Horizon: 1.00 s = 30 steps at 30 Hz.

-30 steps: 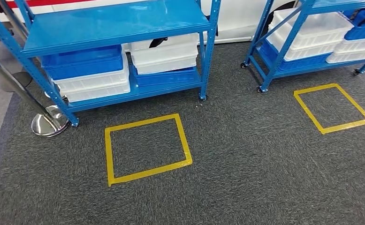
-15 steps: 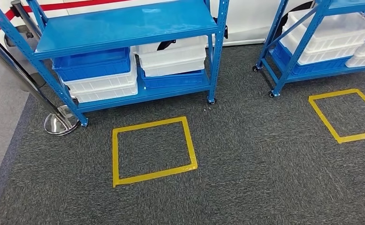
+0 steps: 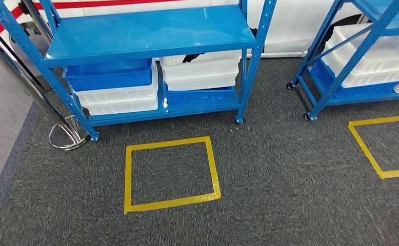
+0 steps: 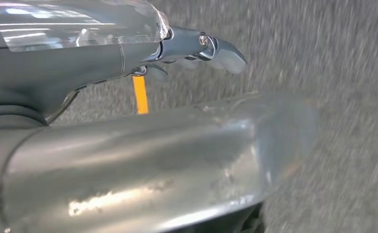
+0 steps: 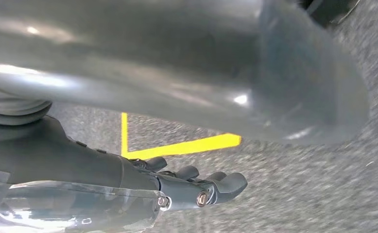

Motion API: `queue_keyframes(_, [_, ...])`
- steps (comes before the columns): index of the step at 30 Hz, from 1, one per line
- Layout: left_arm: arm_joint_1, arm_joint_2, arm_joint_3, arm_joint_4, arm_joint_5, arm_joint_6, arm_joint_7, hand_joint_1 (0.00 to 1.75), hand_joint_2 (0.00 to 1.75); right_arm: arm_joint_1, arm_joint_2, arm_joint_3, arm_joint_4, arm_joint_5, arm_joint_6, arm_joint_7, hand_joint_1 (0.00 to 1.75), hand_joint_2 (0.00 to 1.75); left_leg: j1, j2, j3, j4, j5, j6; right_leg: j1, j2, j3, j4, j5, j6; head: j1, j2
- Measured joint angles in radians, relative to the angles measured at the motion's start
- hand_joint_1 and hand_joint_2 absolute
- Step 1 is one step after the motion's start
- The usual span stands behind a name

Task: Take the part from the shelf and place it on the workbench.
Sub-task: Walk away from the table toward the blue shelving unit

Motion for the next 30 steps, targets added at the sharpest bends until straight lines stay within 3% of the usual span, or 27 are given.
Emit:
queue_keyframes(2, [0.001,0.000,0.000,0.000,0.000,0.000,0.000,0.00,0.00,0.003,0.000,0.000,0.000,0.000,0.001,0.001,0.00,0.00,0.002,-0.008,0.034,-0.002,-0.026,-0.003,-0.003,0.001,-0.062,0.016,-0.066,0.005,0.001,0.000])
queue_keyframes(3, [0.003,-0.001,0.000,0.000,0.000,0.000,0.001,0.00,0.00,0.005,0.000,0.000,0.000,0.000,0.002,0.001,0.00,0.00,0.003,-0.012,0.053,-0.001,-0.040,-0.007,-0.003,0.000,-0.078,-0.009,-0.071,0.007,0.002,0.000])
queue_keyframes(4, [0.004,-0.002,0.000,0.000,0.000,0.000,0.001,0.00,0.00,0.008,-0.001,0.000,0.000,0.000,0.004,0.001,0.00,0.00,0.005,-0.015,0.072,-0.001,-0.055,-0.011,-0.004,0.000,-0.083,-0.052,-0.046,0.007,0.003,0.000])
queue_keyframes(7, [0.006,-0.005,0.000,0.000,0.000,0.002,0.005,0.00,0.00,0.016,-0.002,-0.002,0.000,0.001,0.014,0.000,0.00,0.00,0.004,-0.020,0.114,0.003,-0.105,-0.028,-0.001,-0.001,-0.083,-0.195,0.145,-0.005,0.006,0.000])
queue_keyframes(8, [0.006,-0.006,0.000,0.000,0.000,0.002,0.006,0.00,0.00,0.016,-0.002,-0.002,0.000,0.003,0.015,0.000,0.00,0.00,0.001,-0.020,0.127,0.005,-0.117,-0.034,0.000,-0.001,-0.082,-0.214,0.186,-0.014,0.006,0.000])
queue_keyframes(10, [0.002,-0.006,0.000,0.000,0.000,0.003,0.007,0.00,0.00,0.012,-0.001,-0.003,0.000,0.007,0.015,-0.003,0.00,0.00,-0.001,-0.020,0.134,0.027,-0.116,-0.047,0.000,0.000,-0.069,-0.217,0.186,-0.032,0.004,0.000])
queue_keyframes(11, [0.000,-0.006,0.001,0.000,0.000,0.004,0.007,0.00,0.00,0.010,-0.001,-0.004,0.000,0.009,0.014,-0.004,0.00,0.00,-0.001,-0.018,0.122,0.064,-0.100,-0.052,-0.002,0.001,-0.058,-0.221,0.181,-0.040,0.003,0.000])
queue_keyframes(13, [-0.004,-0.005,0.001,0.000,0.000,0.005,0.007,0.00,0.00,0.009,0.000,-0.007,0.000,0.013,0.012,-0.008,0.00,0.00,0.002,-0.012,0.050,0.186,-0.085,-0.060,-0.004,0.000,-0.031,-0.230,0.164,-0.052,0.000,0.000])
queue_keyframes(14, [-0.004,-0.005,0.001,0.000,0.000,0.004,0.007,0.00,0.00,0.009,0.000,-0.008,-0.001,0.015,0.012,-0.010,0.00,0.00,0.004,-0.008,0.008,0.248,-0.103,-0.065,-0.003,-0.001,-0.017,-0.234,0.153,-0.057,-0.002,0.000])
queue_keyframes(16, [-0.003,-0.006,0.001,0.000,0.000,0.003,0.007,0.00,0.00,0.009,0.000,-0.010,-0.001,0.018,0.011,-0.013,0.00,0.00,0.006,-0.004,-0.065,0.316,-0.187,-0.071,-0.002,0.001,0.012,-0.239,0.131,-0.059,-0.003,0.000])
queue_keyframes(17, [-0.002,-0.006,0.001,0.000,0.000,0.003,0.007,0.00,0.00,0.009,0.000,-0.010,-0.001,0.018,0.012,-0.013,0.00,0.00,0.007,-0.003,-0.087,0.316,-0.223,-0.071,-0.001,0.003,0.028,-0.239,0.118,-0.059,-0.004,0.000])
queue_keyframes(18, [-0.001,-0.007,0.001,0.000,0.000,0.003,0.007,0.00,0.00,0.010,0.000,-0.011,-0.001,0.019,0.012,-0.014,0.00,0.00,0.006,-0.003,-0.099,0.293,-0.234,-0.069,0.000,0.004,0.045,-0.239,0.104,-0.059,-0.004,0.000])
queue_keyframes(19, [0.000,-0.007,0.001,0.000,0.000,0.003,0.007,0.00,0.00,0.010,0.000,-0.012,-0.001,0.020,0.012,-0.014,0.00,0.00,0.005,-0.002,-0.103,0.250,-0.212,-0.063,0.002,0.004,0.062,-0.240,0.091,-0.059,-0.004,0.000])
queue_keyframes(22, [0.005,-0.005,0.004,0.000,0.000,0.003,0.007,0.00,0.00,0.010,0.003,-0.015,0.000,0.024,0.012,-0.016,0.00,0.00,-0.007,0.002,-0.100,0.101,-0.030,-0.035,0.006,0.005,0.098,-0.241,0.057,-0.051,-0.004,0.000])
queue_keyframes(23, [0.006,-0.005,0.006,0.000,0.000,0.003,0.008,0.00,0.00,0.009,0.004,-0.016,0.001,0.025,0.013,-0.016,0.00,0.00,-0.011,0.003,-0.097,0.076,0.009,-0.027,0.007,0.007,0.107,-0.243,0.050,-0.046,-0.005,0.000])
queue_keyframes(25, [0.006,-0.005,0.007,0.000,0.000,0.002,0.008,0.00,0.00,0.005,0.004,-0.017,0.001,0.025,0.013,-0.017,0.00,0.00,-0.013,0.000,-0.080,0.056,0.015,-0.016,0.008,0.007,0.119,-0.235,0.053,-0.030,-0.006,0.000])
queue_keyframes(27, [0.004,-0.006,0.007,0.000,0.000,0.002,0.008,0.00,0.00,0.004,0.004,-0.017,0.001,0.026,0.013,-0.017,0.00,0.00,-0.009,-0.003,-0.049,0.034,0.013,-0.004,0.007,0.006,0.107,-0.187,0.065,-0.019,-0.003,0.000])
queue_keyframes(28, [0.003,-0.006,0.007,0.000,0.000,0.002,0.008,0.00,0.00,0.003,0.004,-0.017,0.001,0.026,0.013,-0.017,0.00,0.00,-0.007,-0.004,-0.033,0.025,0.011,0.001,0.006,0.006,0.082,-0.143,0.060,-0.015,-0.001,0.000])
queue_keyframes(30, [0.001,-0.007,0.007,0.000,0.000,0.003,0.008,0.00,0.00,0.001,0.003,-0.017,0.001,0.026,0.013,-0.018,0.00,0.00,-0.005,-0.004,-0.013,0.019,-0.002,0.008,0.003,0.006,0.006,-0.038,0.016,-0.009,0.002,0.000])
